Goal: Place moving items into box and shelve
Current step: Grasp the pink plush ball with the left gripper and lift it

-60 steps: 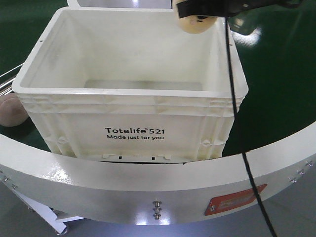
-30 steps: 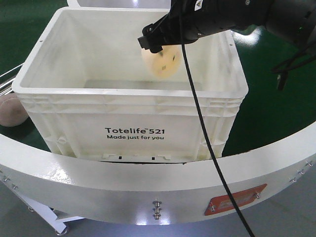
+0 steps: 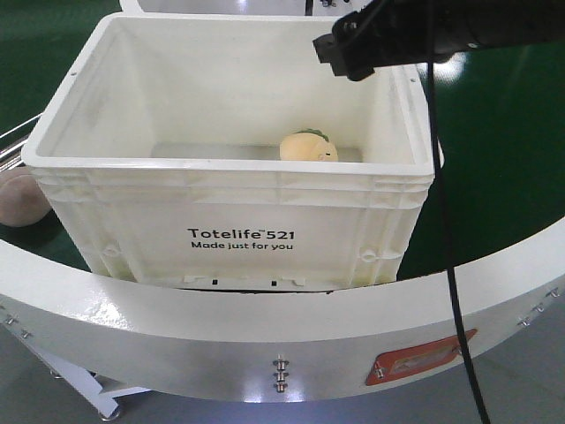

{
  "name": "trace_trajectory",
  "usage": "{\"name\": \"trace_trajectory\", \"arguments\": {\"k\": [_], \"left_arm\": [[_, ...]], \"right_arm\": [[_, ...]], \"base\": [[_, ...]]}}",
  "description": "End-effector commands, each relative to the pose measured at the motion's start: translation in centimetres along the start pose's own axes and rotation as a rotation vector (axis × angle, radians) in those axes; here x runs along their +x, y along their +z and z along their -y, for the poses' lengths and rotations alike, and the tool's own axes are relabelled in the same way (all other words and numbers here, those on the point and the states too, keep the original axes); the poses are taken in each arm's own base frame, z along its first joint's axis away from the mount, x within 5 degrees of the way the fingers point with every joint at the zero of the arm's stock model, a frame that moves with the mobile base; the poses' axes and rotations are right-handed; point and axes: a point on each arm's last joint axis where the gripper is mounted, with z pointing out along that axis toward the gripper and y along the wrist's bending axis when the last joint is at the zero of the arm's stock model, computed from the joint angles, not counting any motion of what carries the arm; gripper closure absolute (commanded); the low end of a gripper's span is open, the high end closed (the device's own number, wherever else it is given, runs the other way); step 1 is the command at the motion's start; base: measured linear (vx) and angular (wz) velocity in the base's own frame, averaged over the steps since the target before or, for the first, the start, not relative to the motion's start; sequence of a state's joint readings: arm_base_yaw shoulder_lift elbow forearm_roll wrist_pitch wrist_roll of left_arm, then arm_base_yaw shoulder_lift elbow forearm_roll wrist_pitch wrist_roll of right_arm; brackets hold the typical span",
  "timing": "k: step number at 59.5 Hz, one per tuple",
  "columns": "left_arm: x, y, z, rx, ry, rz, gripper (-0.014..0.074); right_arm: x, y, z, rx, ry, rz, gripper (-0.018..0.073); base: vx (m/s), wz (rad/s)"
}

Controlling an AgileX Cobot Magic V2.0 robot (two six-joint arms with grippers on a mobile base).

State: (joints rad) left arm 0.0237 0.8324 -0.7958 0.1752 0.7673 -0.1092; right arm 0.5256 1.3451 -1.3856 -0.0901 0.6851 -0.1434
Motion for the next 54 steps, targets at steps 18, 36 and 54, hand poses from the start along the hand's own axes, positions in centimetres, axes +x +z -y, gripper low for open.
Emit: {"name": "trace_trajectory", "arguments": {"k": [18, 36, 54], "left_arm": [[-6.4, 8.4, -3.9, -0.178, -0.055, -0.219, -0.0006], [-7.0, 16.1, -4.0, 0.104, -0.119, -0.327, 0.0024], [-5.9, 22.2, -3.4, 0.174, -0.118, -0.397, 0.0016]], "right_arm": [[-0.5, -2.9, 0.5, 0.037, -0.009, 0.117, -0.0029], [-0.5, -2.9, 0.5, 0.037, -0.008, 0.122, -0.0029], [-0.5, -2.9, 0.5, 0.035, -0.007, 0.117, -0.0029]], "base": [[0.0, 0.0], [0.0, 0.0], [0.0, 0.0]]}}
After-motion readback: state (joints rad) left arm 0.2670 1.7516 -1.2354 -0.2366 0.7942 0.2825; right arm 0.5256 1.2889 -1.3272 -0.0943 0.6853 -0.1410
